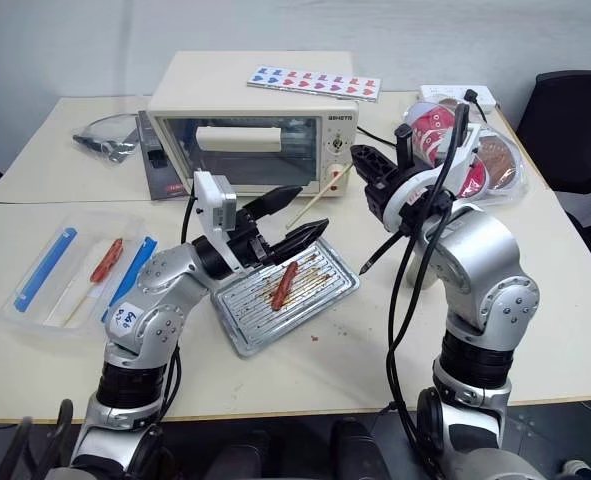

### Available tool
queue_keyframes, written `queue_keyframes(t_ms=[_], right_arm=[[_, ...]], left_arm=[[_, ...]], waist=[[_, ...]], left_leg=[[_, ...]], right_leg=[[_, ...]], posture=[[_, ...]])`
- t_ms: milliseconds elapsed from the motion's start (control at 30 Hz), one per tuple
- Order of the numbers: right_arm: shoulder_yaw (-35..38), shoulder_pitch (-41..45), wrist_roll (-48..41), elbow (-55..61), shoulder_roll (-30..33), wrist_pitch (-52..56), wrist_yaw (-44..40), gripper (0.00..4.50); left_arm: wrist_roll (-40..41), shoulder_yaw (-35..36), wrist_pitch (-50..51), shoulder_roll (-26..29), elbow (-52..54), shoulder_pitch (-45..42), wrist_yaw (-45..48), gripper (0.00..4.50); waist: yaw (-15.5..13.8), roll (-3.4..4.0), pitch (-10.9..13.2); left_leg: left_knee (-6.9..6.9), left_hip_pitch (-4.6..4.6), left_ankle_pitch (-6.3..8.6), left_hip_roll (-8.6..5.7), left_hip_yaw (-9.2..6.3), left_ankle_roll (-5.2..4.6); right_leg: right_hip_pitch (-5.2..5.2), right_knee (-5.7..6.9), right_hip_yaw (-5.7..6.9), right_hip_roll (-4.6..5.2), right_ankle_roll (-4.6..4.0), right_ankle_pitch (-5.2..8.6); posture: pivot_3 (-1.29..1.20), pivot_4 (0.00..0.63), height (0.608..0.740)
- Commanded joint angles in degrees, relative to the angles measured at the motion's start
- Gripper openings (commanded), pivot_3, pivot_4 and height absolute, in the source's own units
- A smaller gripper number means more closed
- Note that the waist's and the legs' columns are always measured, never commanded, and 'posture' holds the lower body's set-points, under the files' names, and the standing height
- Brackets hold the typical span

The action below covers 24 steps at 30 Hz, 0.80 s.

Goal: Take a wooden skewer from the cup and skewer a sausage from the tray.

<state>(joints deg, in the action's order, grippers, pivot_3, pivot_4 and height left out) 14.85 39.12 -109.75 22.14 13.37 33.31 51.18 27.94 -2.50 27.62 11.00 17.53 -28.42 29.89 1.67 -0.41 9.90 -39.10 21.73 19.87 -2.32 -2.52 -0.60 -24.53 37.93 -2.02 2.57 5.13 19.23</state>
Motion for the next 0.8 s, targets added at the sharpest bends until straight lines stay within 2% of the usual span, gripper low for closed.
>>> queue_keyframes(t_ms=[33, 167, 700, 800], right_arm=[[-0.9, -0.2, 0.1, 1.8, 1.2, -1.9, -1.7, 0.0], [-1.8, -0.4, 0.3, 1.8, 1.4, -2.9, -2.3, 0.0], [-3.5, -0.8, 0.8, 1.5, 1.8, -5.7, -3.7, 0.0], [-3.5, -0.7, 0.9, 1.4, 1.7, -5.8, -4.1, 0.0]], left_arm=[[1.4, 0.2, 0.1, -0.9, 3.6, 0.4, -1.2, 2.68], [0.9, -0.1, 0.4, -1.3, 3.4, 0.1, -2.0, 1.79], [0.4, -0.8, -0.8, -4.1, 2.9, -0.6, -4.1, 1.79], [0.4, -0.9, -0.9, -4.3, 2.9, -0.7, -4.1, 1.31]], waist=[[0.0, 0.0, 0.0], [0.0, 0.0, 0.0], [-0.1, 0.0, 0.0], [-0.1, 0.0, 0.0]], left_leg=[[0.0, 0.0, 0.0, 0.0, 0.0, 0.0], [0.0, 0.01, 0.0, 0.0, 0.0, 0.0], [0.0, 0.01, 0.0, 0.0, 0.0, 0.0], [0.0, 0.01, 0.0, 0.0, 0.0, 0.0]], right_leg=[[0.0, 0.0, 0.0, 0.0, 0.0, 0.0], [0.0, -0.01, 0.0, 0.0, 0.0, 0.0], [0.0, -0.03, 0.01, 0.0, 0.0, 0.0], [0.0, -0.03, 0.01, 0.0, 0.0, 0.0]], posture=[[0.0, 0.15, 0.74], [0.0, 0.15, 0.74], [0.0, 0.15, 0.74], [0.0, 0.15, 0.74]])
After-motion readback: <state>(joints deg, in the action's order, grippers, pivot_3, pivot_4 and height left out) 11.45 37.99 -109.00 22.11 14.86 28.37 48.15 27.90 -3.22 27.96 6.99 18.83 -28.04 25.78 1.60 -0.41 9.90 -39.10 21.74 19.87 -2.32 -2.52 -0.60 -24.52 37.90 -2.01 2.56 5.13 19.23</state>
